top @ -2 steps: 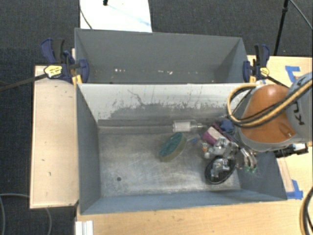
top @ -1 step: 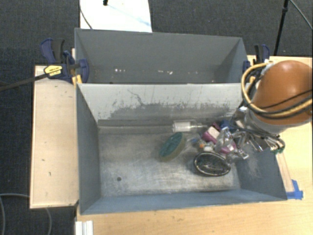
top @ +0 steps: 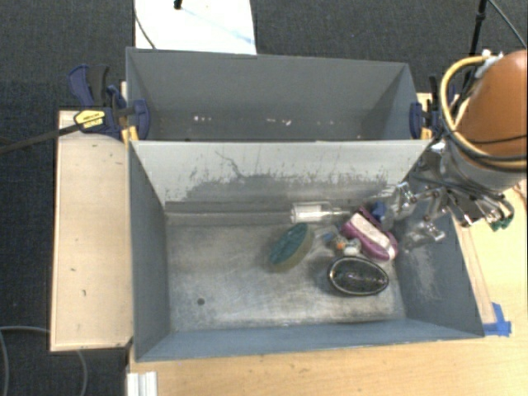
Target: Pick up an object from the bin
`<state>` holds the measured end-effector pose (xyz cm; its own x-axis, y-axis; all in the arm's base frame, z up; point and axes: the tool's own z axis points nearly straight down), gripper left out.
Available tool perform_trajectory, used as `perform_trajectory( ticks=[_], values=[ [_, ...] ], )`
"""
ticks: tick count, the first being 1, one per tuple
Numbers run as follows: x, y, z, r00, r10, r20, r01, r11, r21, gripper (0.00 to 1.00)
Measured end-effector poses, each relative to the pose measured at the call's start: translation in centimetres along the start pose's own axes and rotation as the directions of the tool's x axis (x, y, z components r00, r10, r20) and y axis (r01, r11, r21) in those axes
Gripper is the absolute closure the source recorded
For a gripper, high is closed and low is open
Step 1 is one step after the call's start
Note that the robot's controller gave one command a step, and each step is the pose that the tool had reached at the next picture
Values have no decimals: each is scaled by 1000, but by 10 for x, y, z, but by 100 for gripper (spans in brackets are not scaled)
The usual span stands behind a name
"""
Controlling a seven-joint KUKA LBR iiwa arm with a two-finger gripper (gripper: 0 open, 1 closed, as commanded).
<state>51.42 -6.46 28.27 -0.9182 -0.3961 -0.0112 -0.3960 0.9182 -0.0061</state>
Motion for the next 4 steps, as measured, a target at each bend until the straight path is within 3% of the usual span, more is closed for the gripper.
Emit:
perform_trajectory(
  ticks=[1, 2, 3, 4],
  values=[
    [1, 1, 5, 1000, 3, -8, -3, 1000, -5, 0],
    [-49, 21, 160, 998, -55, -12, 54, 998, -10, 0],
    [-54, 14, 179, 982, -190, -3, 190, 982, -4, 0],
    [-49, 12, 180, 982, -187, -30, 187, 982, -12, 100]
  ],
)
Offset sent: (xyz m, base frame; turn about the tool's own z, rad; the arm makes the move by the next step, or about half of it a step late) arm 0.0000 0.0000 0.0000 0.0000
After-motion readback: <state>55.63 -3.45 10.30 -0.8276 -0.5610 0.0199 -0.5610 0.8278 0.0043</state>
